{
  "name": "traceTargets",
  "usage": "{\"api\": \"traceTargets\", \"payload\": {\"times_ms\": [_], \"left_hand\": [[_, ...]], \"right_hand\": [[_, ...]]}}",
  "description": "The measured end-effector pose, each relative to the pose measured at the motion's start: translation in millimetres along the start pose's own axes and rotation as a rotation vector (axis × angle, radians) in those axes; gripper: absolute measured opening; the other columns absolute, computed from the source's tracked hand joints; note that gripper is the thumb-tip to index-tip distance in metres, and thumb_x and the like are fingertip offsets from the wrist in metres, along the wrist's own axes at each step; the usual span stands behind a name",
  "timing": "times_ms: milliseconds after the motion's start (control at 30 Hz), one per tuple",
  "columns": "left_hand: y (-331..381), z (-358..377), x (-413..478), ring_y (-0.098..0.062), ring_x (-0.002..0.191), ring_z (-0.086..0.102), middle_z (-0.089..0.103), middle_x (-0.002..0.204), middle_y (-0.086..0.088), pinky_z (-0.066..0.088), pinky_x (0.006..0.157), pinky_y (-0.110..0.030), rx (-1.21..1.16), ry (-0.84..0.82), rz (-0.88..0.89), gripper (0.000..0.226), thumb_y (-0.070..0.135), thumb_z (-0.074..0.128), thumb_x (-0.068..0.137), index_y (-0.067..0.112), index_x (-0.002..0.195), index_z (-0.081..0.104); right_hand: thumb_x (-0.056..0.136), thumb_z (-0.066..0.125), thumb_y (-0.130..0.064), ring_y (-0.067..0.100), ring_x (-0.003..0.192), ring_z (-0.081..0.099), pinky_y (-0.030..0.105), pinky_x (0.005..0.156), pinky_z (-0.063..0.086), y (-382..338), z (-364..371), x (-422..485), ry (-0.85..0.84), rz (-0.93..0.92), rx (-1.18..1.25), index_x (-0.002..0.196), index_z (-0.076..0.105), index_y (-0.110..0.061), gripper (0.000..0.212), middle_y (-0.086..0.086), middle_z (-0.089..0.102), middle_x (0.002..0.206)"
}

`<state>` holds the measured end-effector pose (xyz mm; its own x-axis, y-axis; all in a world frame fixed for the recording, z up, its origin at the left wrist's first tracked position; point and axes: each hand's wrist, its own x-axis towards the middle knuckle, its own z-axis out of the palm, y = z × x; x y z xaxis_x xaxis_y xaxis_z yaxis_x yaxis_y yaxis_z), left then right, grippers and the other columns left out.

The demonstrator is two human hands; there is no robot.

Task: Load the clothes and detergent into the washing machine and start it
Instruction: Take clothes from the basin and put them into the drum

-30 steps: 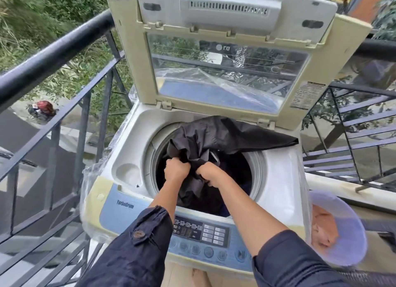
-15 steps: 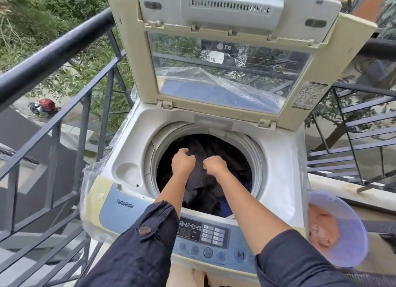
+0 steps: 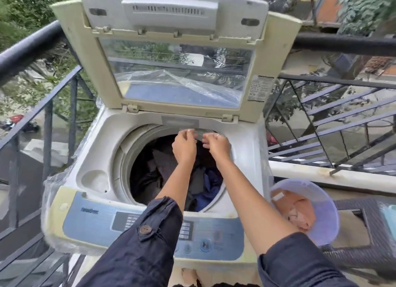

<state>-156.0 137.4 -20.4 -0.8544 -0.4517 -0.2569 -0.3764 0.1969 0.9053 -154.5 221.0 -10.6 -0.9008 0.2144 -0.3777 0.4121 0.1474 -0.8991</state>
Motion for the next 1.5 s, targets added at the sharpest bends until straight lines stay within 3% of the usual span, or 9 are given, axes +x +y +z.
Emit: {"api": "traceTargets", "payload": {"times_ms": [300, 500, 600, 800, 967, 1167, 1267, 1333, 1500], "left_hand": [[64, 127, -77, -0.011, 0.062, 0.064, 0.069, 0.078, 0.006, 0.054, 0.081, -0.037, -0.173, -0.094, 0.183, 0.025, 0.021, 0.043, 0.096, 0.016, 0.094, 0.067], [65, 235, -134, -0.016, 0.065, 0.066, 0.069, 0.073, 0.004, 0.056, 0.082, -0.046, -0.155, -0.179, 0.104, 0.019, 0.023, 0.049, 0.091, 0.019, 0.090, 0.067], [52, 285, -157, -0.023, 0.084, 0.069, 0.072, 0.079, 0.005, 0.054, 0.085, -0.043, -0.077, -0.215, 0.096, 0.020, 0.037, 0.047, 0.083, 0.026, 0.083, 0.064], [22, 369, -195, -0.018, 0.098, 0.061, 0.070, 0.106, -0.004, 0.041, 0.082, -0.027, 0.075, -0.302, 0.051, 0.026, 0.026, 0.051, 0.094, 0.012, 0.110, 0.066], [-31, 435, -191, -0.028, 0.113, 0.059, 0.066, 0.118, -0.013, 0.042, 0.093, -0.031, 0.232, -0.369, -0.005, 0.032, 0.022, 0.048, 0.095, 0.008, 0.121, 0.060], [-127, 519, -167, -0.027, 0.128, 0.048, 0.054, 0.137, -0.009, 0.037, 0.103, -0.031, 0.373, -0.463, -0.029, 0.041, 0.020, 0.044, 0.097, 0.010, 0.136, 0.049], [-180, 556, -153, -0.029, 0.127, 0.049, 0.053, 0.137, -0.012, 0.039, 0.102, -0.035, 0.401, -0.531, -0.028, 0.041, 0.017, 0.043, 0.096, 0.008, 0.136, 0.047], [-215, 580, -142, -0.029, 0.126, 0.049, 0.052, 0.138, -0.014, 0.040, 0.100, -0.034, 0.412, -0.557, -0.036, 0.040, 0.014, 0.043, 0.097, 0.007, 0.136, 0.046], [-325, 634, -107, -0.034, 0.125, 0.048, 0.055, 0.127, -0.017, 0.033, 0.109, -0.048, 0.552, -0.529, -0.130, 0.058, 0.047, 0.039, 0.086, 0.006, 0.123, 0.054]], "right_hand": [[0.085, 0.055, -0.023, 0.017, 0.071, 0.056, 0.027, 0.064, 0.040, 9, -150, 24, 0.325, 0.003, 0.082, 0.069, 0.062, -0.019, 0.018, 0.002, 0.066, 0.077], [0.084, 0.055, -0.028, 0.024, 0.086, 0.061, 0.028, 0.071, 0.040, 48, -269, 46, 0.400, 0.058, 0.053, 0.090, 0.071, -0.013, 0.023, 0.007, 0.073, 0.094], [0.084, 0.054, -0.026, 0.024, 0.087, 0.060, 0.027, 0.072, 0.039, 72, -320, 57, 0.408, 0.078, 0.051, 0.089, 0.071, -0.012, 0.022, 0.009, 0.073, 0.095], [0.084, 0.056, -0.025, 0.021, 0.085, 0.055, 0.025, 0.075, 0.037, 128, -403, 82, 0.473, 0.173, 0.079, 0.087, 0.069, -0.015, 0.016, 0.004, 0.068, 0.089], [0.084, 0.059, -0.022, 0.024, 0.087, 0.059, 0.035, 0.083, 0.047, 199, -443, 117, 0.517, 0.247, 0.109, 0.082, 0.066, -0.015, 0.009, 0.004, 0.064, 0.085], [0.088, 0.058, -0.025, 0.024, 0.091, 0.056, 0.029, 0.076, 0.041, 316, -460, 175, 0.542, 0.340, 0.140, 0.093, 0.068, -0.010, 0.019, 0.005, 0.065, 0.092], [0.091, 0.057, -0.029, 0.025, 0.077, 0.049, 0.029, 0.061, 0.034, 377, -462, 199, 0.522, 0.385, 0.136, 0.073, 0.061, -0.009, 0.027, 0.005, 0.057, 0.071], [0.092, 0.055, -0.027, 0.023, 0.066, 0.045, 0.027, 0.050, 0.029, 424, -462, 218, 0.507, 0.431, 0.104, 0.079, 0.060, -0.006, 0.024, 0.004, 0.053, 0.065], [0.092, 0.055, -0.028, 0.021, 0.073, 0.048, 0.025, 0.052, 0.034, 539, -458, 264, 0.499, 0.527, 0.121, 0.103, 0.064, 0.000, 0.032, 0.006, 0.056, 0.083]]}}
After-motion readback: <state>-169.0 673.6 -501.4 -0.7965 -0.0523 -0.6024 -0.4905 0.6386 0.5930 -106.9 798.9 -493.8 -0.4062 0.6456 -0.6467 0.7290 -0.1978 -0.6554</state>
